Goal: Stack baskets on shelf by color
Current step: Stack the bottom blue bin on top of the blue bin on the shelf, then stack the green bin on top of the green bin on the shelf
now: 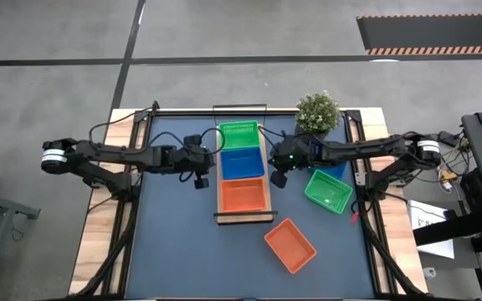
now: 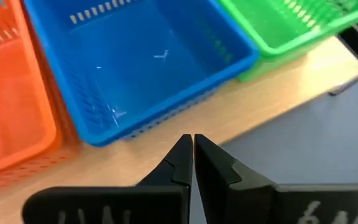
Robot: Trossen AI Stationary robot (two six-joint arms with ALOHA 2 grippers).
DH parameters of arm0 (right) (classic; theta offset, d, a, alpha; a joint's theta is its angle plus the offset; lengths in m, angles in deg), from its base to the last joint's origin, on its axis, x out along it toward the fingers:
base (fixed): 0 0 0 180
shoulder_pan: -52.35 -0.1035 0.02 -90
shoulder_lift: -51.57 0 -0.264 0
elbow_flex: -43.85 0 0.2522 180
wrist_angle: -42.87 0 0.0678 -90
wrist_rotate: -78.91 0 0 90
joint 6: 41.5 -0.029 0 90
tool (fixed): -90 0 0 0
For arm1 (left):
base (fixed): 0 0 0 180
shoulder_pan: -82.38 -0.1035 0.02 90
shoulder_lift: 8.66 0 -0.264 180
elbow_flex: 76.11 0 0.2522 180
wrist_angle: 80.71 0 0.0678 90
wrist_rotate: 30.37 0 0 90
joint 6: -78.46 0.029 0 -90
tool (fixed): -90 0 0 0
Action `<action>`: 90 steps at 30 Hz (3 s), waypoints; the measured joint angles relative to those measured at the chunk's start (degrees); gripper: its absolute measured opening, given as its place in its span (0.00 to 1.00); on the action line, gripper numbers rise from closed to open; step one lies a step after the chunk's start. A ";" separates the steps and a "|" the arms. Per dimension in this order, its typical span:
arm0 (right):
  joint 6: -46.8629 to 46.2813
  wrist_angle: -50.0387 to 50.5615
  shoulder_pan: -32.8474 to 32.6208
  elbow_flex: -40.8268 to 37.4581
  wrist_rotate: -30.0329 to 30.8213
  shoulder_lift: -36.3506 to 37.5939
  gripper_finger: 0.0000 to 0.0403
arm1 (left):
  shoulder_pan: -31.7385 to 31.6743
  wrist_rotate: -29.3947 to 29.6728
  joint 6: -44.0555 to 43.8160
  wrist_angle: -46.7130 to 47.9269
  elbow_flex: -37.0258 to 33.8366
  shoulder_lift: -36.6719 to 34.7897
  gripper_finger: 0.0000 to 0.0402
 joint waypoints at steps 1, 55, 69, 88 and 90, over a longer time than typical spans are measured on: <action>0.14 -0.89 -0.04 0.00 -0.06 -0.67 0.02 | 0.00 -0.04 -0.10 -0.73 -0.32 0.00 0.23; -37.83 38.42 -18.89 3.45 -2.37 16.33 0.02 | 2.99 -1.94 -10.25 -15.86 -2.51 -10.25 0.23; -53.78 47.03 -22.71 3.37 -10.98 10.66 0.23 | 2.99 -1.94 -5.75 -16.43 -2.07 -10.93 0.23; -52.67 52.47 -23.33 3.12 -4.97 3.34 0.33 | 3.02 -1.94 -4.13 -17.82 -2.47 -10.95 0.23; -52.40 52.45 -23.33 2.81 -4.97 2.41 0.33 | 3.02 -1.94 -4.13 -17.87 -2.36 -10.95 0.23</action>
